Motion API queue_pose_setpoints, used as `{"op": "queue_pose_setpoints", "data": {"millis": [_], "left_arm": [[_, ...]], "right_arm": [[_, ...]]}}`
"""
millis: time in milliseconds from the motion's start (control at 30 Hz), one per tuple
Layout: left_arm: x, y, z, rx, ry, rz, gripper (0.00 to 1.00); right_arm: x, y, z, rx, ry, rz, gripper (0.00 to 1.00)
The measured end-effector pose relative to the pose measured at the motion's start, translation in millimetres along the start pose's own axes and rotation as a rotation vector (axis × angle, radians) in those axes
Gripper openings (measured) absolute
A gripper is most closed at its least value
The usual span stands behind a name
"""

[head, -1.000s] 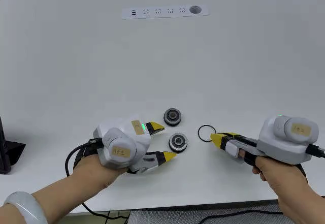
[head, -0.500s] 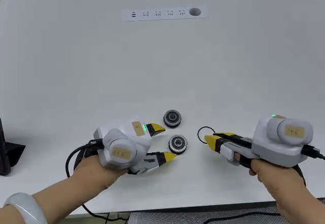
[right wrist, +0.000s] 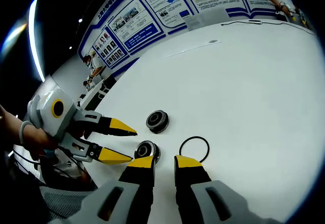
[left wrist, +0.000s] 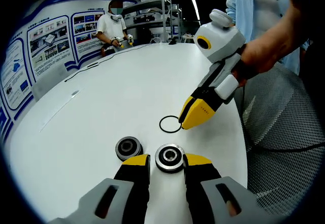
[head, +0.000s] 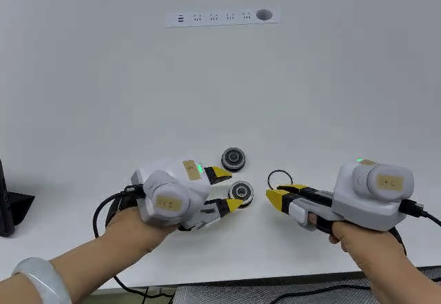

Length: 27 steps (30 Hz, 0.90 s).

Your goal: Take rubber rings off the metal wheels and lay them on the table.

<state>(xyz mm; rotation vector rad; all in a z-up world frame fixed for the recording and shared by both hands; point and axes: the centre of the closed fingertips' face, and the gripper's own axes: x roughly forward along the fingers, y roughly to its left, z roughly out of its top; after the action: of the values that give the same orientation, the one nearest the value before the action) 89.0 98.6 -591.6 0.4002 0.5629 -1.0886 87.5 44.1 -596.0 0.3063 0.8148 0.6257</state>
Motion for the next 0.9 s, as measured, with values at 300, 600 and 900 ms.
{"op": "queue_pose_setpoints", "data": {"millis": [300, 600, 900], "left_arm": [[6.0, -3.1, 2.2, 0.002, 0.006, -0.012, 0.23], [9.0, -6.1, 2.4, 0.008, 0.021, -0.021, 0.18], [11.6, -6.6, -0.8, 0.018, 0.043, -0.029, 0.15]], "right_arm": [[3.2, 8.1, 1.9, -0.010, 0.000, 0.020, 0.16], [5.3, 10.4, 0.7, -0.010, 0.004, 0.027, 0.16], [5.3, 11.8, -0.7, -0.003, 0.007, 0.033, 0.16]]}}
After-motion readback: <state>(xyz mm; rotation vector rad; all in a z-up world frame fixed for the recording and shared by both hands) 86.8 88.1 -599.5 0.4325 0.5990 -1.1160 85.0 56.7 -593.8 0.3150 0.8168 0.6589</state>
